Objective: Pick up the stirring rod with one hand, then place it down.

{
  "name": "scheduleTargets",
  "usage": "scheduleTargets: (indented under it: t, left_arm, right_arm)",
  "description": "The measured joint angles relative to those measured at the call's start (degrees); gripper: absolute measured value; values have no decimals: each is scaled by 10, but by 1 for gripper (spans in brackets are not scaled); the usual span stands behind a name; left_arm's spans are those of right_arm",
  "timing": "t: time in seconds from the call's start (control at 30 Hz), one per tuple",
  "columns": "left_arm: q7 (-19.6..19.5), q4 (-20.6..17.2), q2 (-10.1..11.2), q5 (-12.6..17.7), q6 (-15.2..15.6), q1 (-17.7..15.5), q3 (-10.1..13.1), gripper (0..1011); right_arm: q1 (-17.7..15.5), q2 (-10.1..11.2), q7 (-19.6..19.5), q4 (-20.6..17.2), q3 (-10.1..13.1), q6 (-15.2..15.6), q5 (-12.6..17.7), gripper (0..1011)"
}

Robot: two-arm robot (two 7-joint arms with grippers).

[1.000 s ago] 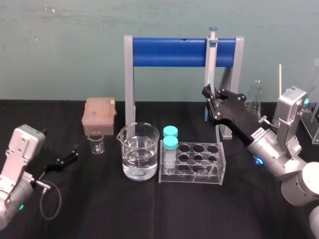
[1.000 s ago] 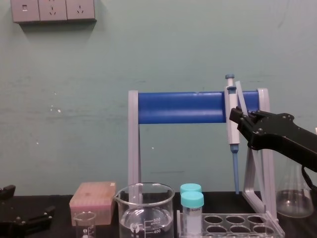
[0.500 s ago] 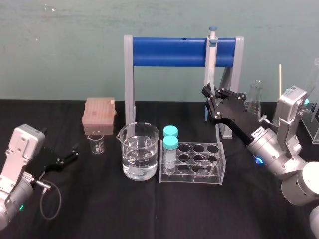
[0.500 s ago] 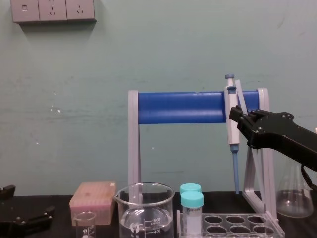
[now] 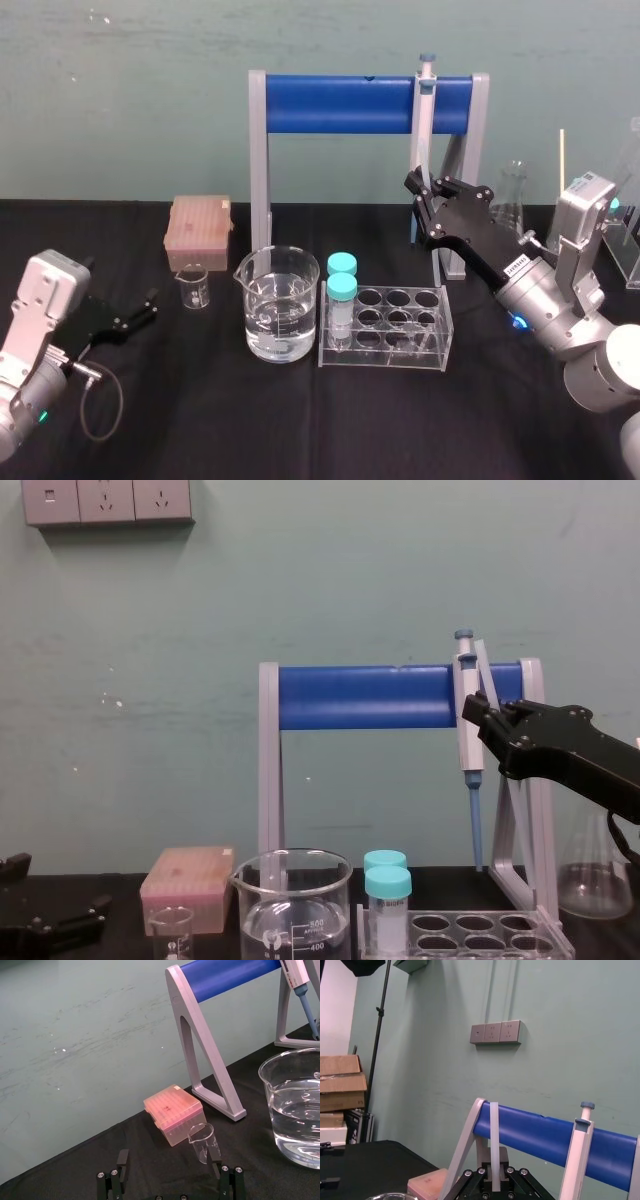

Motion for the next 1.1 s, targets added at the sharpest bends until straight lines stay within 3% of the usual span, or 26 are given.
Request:
scheduleTargets:
  t: [1.1]
  left_arm:
    - [0, 0, 0, 0, 0, 0, 0, 1000]
  right_arm:
    - [0, 0, 0, 0, 0, 0, 0, 72]
